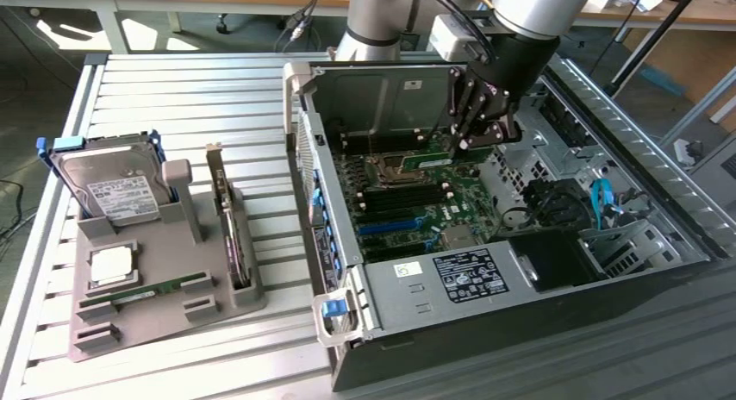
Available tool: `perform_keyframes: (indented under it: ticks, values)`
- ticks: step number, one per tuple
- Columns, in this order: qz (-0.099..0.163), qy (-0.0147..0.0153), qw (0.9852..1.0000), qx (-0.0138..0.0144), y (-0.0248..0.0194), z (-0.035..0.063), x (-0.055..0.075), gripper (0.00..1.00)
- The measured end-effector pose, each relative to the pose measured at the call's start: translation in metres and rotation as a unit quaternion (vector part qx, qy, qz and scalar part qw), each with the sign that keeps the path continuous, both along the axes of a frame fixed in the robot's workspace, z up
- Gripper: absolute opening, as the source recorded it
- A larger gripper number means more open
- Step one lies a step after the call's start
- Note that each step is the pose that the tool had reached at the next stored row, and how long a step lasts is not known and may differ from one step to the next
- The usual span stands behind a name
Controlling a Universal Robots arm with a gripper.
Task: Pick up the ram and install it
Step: 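Pick up the ram and move it above insertion slot, then insert the ram into the slot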
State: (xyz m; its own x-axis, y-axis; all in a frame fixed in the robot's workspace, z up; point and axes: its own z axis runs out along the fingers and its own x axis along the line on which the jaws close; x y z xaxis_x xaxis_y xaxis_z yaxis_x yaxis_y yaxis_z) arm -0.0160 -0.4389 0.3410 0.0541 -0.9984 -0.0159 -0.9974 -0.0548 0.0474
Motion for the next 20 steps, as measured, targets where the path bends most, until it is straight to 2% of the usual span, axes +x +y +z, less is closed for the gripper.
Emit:
perform_keyframes:
  ticks: [8,20]
  values:
    - [0.0,0.0,1.0,0.0,0.0001,-0.0004,0.0,0.12]
    - [0.0,0.0004,1.0,0.0,0.0015,-0.0258,0.0,0.12]
